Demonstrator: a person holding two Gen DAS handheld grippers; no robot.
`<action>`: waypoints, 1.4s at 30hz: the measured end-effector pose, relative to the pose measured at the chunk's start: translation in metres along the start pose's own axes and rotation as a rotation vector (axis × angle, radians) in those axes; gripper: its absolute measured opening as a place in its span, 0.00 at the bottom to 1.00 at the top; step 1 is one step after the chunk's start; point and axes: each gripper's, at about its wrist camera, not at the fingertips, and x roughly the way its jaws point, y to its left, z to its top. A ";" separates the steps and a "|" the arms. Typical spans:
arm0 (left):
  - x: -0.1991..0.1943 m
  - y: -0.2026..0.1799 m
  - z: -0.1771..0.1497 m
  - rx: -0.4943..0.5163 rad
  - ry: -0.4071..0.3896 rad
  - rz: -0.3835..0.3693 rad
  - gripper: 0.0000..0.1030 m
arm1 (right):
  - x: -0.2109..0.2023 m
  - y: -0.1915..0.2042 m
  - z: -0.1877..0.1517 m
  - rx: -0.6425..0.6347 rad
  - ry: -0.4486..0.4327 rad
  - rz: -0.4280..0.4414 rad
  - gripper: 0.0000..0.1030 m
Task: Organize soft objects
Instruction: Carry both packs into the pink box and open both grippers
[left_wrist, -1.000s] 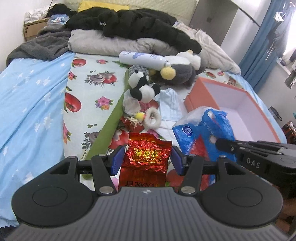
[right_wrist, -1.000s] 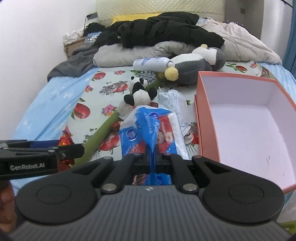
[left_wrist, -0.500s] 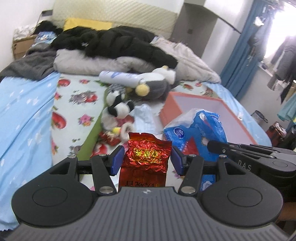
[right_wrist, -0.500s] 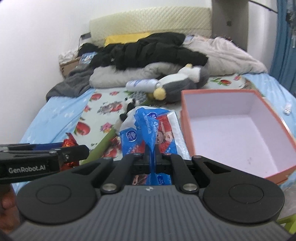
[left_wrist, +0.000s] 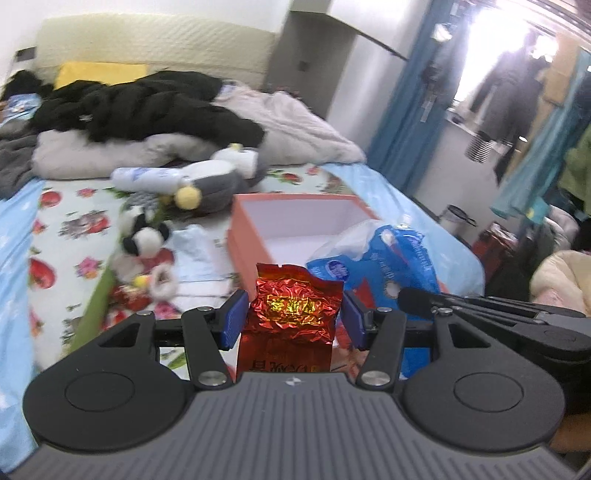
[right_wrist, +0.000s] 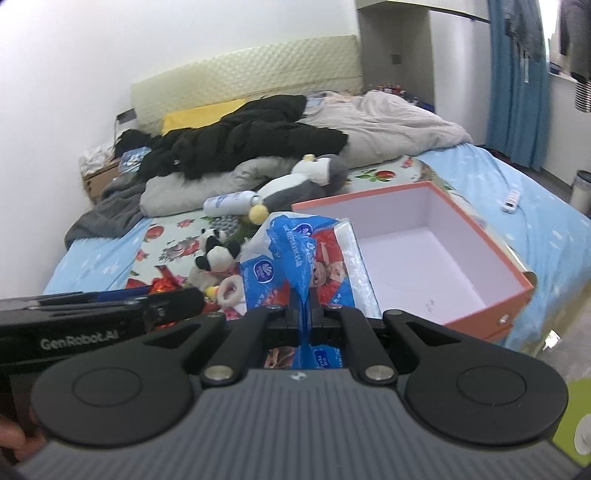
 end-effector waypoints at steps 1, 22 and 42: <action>0.002 -0.005 0.001 0.006 0.004 -0.013 0.59 | -0.002 -0.003 0.000 0.007 -0.003 -0.009 0.05; 0.155 -0.012 0.054 -0.007 0.184 -0.115 0.59 | 0.075 -0.077 0.033 0.106 0.080 -0.093 0.05; 0.312 -0.010 0.062 0.023 0.347 -0.059 0.59 | 0.193 -0.150 0.030 0.185 0.227 -0.084 0.06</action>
